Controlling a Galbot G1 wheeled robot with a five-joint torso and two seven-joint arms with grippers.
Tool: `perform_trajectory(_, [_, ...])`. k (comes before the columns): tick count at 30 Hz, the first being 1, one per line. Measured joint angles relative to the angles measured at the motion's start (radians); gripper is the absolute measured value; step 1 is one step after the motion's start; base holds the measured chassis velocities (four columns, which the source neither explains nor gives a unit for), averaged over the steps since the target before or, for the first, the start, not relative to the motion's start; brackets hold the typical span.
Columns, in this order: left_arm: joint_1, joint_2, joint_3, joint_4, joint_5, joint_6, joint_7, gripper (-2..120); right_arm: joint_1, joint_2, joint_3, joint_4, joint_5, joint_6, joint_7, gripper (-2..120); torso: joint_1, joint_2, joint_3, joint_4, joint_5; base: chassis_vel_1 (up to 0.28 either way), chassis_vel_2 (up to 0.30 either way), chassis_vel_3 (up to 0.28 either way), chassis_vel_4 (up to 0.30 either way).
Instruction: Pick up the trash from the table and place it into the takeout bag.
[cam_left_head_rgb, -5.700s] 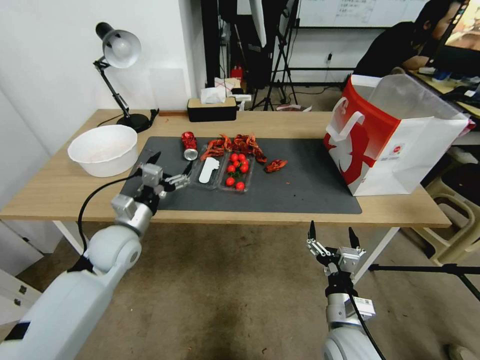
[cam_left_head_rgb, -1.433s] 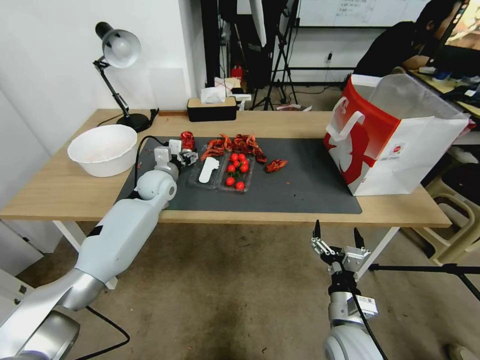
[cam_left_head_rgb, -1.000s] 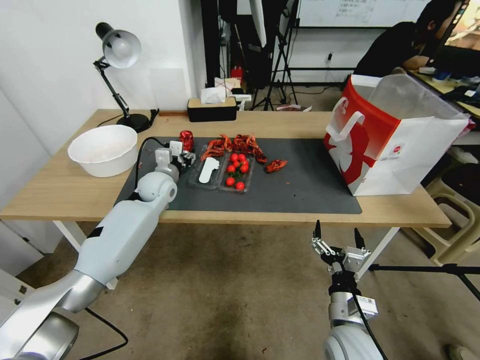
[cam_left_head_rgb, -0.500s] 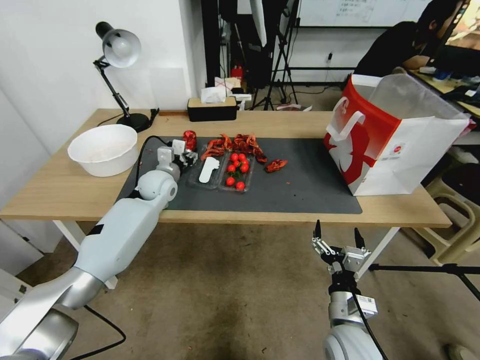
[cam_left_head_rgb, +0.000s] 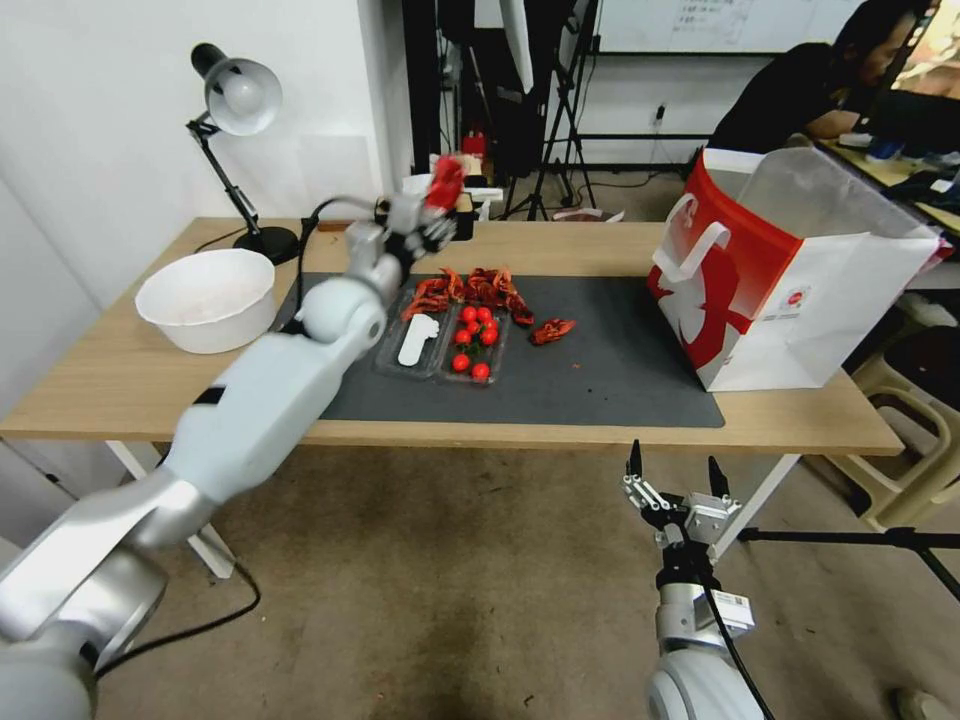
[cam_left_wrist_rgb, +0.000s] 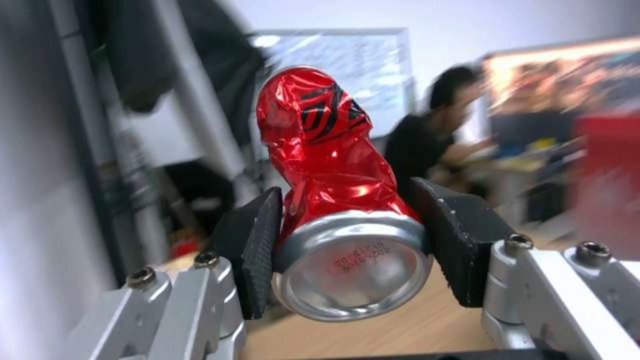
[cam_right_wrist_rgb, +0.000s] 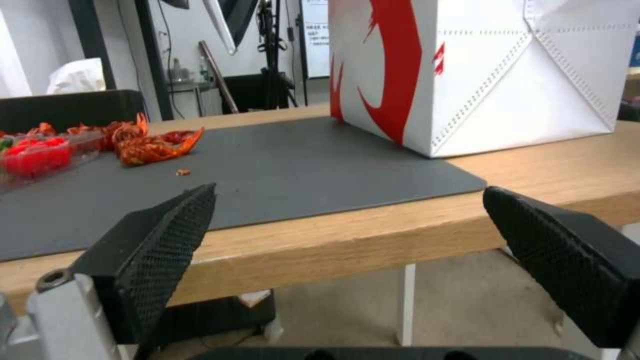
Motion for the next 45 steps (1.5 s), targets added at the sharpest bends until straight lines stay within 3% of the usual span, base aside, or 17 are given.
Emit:
perform_trajectory(12, [-0.245, -0.141, 0.195, -0.021, -0.136, 0.002, 0.012, 49, -0.006, 0.007, 0.011, 0.002, 0.000, 0.004, 0.001, 100, 0.000, 0.000, 0.000, 0.0001, 0.0001, 0.000, 0.000, 0.000, 0.000])
perform_trajectory(18, [-0.328, -0.277, 0.253, 0.038, -0.171, 0.004, 0.012, 49, -0.006, 0.011, 0.012, 0.003, 0.000, 0.006, 0.001, 100, 0.000, 0.000, 0.000, -0.0003, 0.0001, 0.000, 0.000, 0.000, 0.000])
perform_trajectory(23, [-0.337, -0.309, 0.263, 0.058, -0.171, 0.004, 0.012, 49, -0.006, 0.012, 0.012, 0.004, 0.000, 0.006, 0.001, 100, 0.000, 0.000, 0.000, -0.0003, 0.0001, 0.000, 0.000, 0.000, 0.000])
perform_trajectory(30, [-0.346, -0.436, 0.319, 0.172, -0.167, 0.000, 0.024, 49, -0.008, 0.013, 0.022, 0.001, 0.001, 0.011, 0.002, 100, 0.000, 0.000, 0.000, -0.0002, -0.0001, 0.000, 0.000, 0.000, 0.000])
perform_trajectory(35, [-0.342, -0.462, 0.371, 0.205, -0.166, -0.011, 0.030, 49, -0.004, 0.013, 0.022, -0.009, 0.002, 0.015, 0.002, 100, 0.000, 0.000, 0.000, -0.0003, -0.0001, 0.000, 0.000, 0.000, 0.000])
perform_trajectory(45, [-0.314, -0.463, 0.414, 0.197, -0.159, -0.016, 0.034, 49, 0.002, 0.014, 0.021, -0.018, 0.002, 0.017, 0.002, 100, 0.000, 0.000, 0.000, -0.0001, -0.0002, 0.000, 0.000, 0.000, 0.000])
